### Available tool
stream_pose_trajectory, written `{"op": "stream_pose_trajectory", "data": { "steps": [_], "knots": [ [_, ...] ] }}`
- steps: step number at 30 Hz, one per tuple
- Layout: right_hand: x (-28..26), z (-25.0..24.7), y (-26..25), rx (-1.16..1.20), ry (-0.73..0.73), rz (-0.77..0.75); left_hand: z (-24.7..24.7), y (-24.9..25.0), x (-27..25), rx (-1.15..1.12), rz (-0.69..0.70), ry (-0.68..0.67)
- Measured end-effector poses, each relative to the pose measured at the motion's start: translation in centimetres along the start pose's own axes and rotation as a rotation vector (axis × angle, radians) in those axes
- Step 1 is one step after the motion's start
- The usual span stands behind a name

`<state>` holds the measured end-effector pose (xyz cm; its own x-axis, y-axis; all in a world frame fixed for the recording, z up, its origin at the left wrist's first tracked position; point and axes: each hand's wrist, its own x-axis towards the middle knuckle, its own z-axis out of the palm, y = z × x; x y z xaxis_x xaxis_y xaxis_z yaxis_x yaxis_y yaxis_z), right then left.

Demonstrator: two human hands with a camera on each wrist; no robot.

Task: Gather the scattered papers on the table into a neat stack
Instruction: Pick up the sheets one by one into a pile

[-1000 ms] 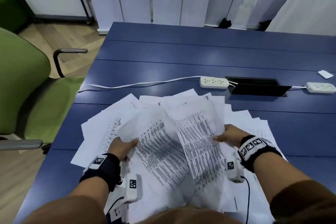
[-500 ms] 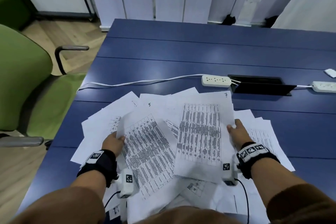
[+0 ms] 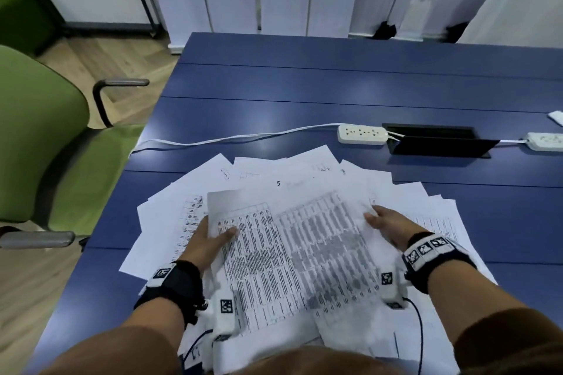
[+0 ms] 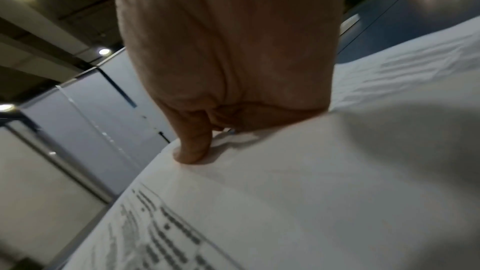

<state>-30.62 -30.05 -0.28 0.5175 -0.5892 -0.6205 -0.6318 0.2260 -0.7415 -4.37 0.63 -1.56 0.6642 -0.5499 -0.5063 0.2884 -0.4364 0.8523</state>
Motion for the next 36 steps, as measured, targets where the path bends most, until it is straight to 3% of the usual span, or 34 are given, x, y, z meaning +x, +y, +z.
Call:
{"op": "stream_pose_trajectory", "data": {
  "steps": [4, 6, 8, 10, 13, 16, 19, 21, 24, 26, 27, 29, 32, 36],
  "knots": [
    [-0.5, 4.5, -1.7, -0.263, 0.068, -0.161, 1.0, -0.5, -0.8, -0.038, 0.03, -0.035],
    [-0.9, 6.4, -1.9, -0.369, 0.07, -0.129, 1.5, -1.0, -1.3, -0.074, 0.063, 0.02],
    [-1.3, 7.7, -2.2, -0.462, -0.003, -0.061, 1.7, -1.9, -1.4, -0.116, 0.029, 0.171],
    [-1.4, 8.2, -2.2, -0.488, -0.04, -0.017, 1.6, -2.8, -1.3, -0.174, -0.029, 0.224],
    [-1.2, 7.9, -2.0, -0.31, 0.055, 0.017, 1.3, -3.1, -1.6, -0.185, -0.069, 0.17],
    [-1.5, 7.6, -1.9, -0.072, 0.168, 0.025, 0.6, -3.1, -2.3, -0.208, -0.004, 0.16],
    [-1.7, 8.0, -1.7, 0.078, 0.184, 0.065, 0.8, -3.1, -3.2, -0.236, 0.049, 0.134],
    [-2.0, 9.0, -1.7, 0.033, 0.19, 0.069, 1.3, -3.1, -3.4, -0.187, 0.058, 0.134],
    [-2.8, 10.9, -1.9, -0.239, 0.089, 0.016, 1.9, -3.0, -3.0, -0.107, -0.032, 0.081],
    [-3.1, 11.9, -2.0, -0.428, 0.014, -0.012, 1.9, -2.7, -2.6, 0.095, -0.078, 0.133],
    [-3.2, 12.2, -2.1, -0.525, 0.033, -0.017, 1.9, -2.6, -2.4, 0.259, -0.101, 0.179],
    [-3.4, 12.3, -2.0, -0.663, 0.204, 0.015, 2.2, -2.1, -2.8, 0.483, -0.091, 0.241],
    [-4.3, 12.7, -1.6, -0.528, 0.393, 0.079, 3.0, -1.8, -3.6, 0.488, -0.034, 0.235],
    [-4.6, 14.0, -0.8, -0.044, 0.247, 0.018, 3.6, -1.4, -4.3, 0.193, -0.007, 0.17]
  ]
}}
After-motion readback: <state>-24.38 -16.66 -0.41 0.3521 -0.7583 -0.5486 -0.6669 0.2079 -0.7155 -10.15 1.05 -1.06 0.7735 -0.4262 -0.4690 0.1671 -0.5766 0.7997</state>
